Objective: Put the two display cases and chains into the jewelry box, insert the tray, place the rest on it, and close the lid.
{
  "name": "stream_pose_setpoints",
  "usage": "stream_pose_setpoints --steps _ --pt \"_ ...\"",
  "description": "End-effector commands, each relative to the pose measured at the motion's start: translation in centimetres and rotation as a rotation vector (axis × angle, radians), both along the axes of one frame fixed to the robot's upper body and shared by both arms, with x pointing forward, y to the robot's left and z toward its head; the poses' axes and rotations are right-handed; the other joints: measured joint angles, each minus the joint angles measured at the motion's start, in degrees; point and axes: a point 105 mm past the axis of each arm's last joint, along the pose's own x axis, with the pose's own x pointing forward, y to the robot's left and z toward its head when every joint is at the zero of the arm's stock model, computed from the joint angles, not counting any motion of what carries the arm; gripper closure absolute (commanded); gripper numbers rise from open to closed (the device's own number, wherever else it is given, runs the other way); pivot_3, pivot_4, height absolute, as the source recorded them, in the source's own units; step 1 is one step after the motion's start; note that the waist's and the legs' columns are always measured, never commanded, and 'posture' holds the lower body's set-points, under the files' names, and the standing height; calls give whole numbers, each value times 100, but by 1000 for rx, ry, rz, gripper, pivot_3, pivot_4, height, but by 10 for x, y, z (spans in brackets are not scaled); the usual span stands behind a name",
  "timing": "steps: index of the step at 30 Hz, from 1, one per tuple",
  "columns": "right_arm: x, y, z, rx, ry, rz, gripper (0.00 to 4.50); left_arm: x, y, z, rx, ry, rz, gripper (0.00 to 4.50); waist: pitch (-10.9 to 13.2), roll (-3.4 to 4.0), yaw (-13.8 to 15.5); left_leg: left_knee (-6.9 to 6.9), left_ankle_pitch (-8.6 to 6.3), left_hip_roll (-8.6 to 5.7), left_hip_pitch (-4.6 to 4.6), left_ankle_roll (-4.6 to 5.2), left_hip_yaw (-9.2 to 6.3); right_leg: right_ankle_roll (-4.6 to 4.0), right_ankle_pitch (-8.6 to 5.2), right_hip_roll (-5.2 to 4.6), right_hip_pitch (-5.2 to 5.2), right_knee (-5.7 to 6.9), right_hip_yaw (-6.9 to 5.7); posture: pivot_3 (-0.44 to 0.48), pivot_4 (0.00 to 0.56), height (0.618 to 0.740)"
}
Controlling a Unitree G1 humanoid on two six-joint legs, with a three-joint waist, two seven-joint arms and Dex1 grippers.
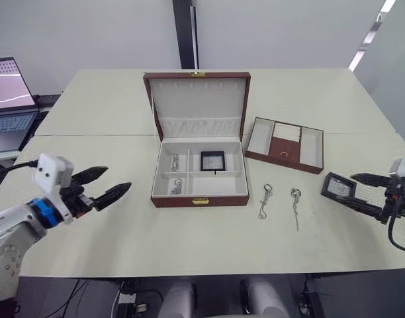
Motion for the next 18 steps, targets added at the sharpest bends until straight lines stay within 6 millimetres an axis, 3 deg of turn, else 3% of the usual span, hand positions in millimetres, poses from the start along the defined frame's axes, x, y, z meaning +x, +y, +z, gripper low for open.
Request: stream_pose_setpoints --steps 1,3,8,18 --pt "2 16 10 -40 5 72 0 -9 -38 8 -7 -27 -180 38 0 0 1 1 0 0 0 0 0 0 0 0 0 1 1 0 150 740" --pt "5 22 9 -84 7 99 0 -16 -60 10 -22 -41 -288 38 0 0 5 1 0 -1 0 0 -3 0 0 1 0 2 -2 0 150 740" --pt "6 19 2 -147 52 89 0 -22 -88 9 -8 -106 -443 38 0 0 8 2 0 -3 -2 0 -3 0 0 1 0 0 -3 0 150 740" --pt "15 -4 -20 -239 34 37 0 -33 -112 1 16 -237 -645 38 0 0 5 4 1 -4 0 0 0 0 0 1 1 1 -1 0 150 740"
